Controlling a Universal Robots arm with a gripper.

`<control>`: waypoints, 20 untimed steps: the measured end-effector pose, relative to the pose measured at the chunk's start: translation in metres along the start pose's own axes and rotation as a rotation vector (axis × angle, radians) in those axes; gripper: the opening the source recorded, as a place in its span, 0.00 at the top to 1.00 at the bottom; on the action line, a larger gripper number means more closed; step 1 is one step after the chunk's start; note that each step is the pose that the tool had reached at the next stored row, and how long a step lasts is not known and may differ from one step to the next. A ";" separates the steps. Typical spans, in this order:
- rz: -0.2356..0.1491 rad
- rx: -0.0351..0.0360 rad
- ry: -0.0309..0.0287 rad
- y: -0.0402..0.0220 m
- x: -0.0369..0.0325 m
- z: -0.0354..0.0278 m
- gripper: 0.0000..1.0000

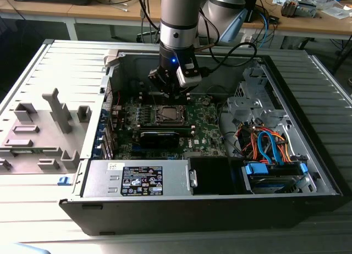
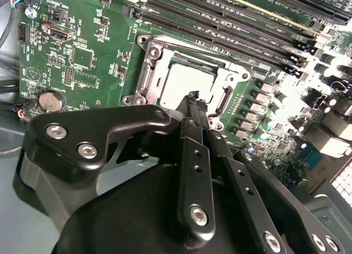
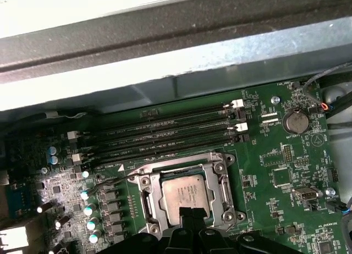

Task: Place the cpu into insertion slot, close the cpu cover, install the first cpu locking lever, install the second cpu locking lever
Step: 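Install the first cpu locking lever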

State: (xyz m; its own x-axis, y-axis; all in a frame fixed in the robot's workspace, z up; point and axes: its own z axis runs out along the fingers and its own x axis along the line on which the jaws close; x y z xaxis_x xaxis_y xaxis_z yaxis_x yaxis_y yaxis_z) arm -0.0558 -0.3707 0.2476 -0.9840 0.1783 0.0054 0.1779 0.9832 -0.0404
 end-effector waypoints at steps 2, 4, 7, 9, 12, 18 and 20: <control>-0.009 0.0000 -0.0004 0.0000 0.0000 0.0000 0.89; -0.016 0.0001 -0.0006 0.0000 0.0000 0.0000 0.89; -0.026 0.0001 -0.0011 0.0000 0.0000 0.0000 0.89; -0.032 0.0002 -0.0013 0.0000 0.0000 0.0000 0.89; -0.042 0.0002 -0.0017 0.0000 0.0000 0.0000 0.89; -0.064 0.0003 -0.0026 0.0000 0.0000 0.0000 0.89; -0.070 0.0003 -0.0028 0.0000 0.0000 0.0000 0.89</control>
State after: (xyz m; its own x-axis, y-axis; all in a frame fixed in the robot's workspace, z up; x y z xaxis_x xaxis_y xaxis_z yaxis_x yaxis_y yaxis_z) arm -0.0558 -0.3707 0.2476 -0.9941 0.1086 0.0054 0.1083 0.9933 -0.0404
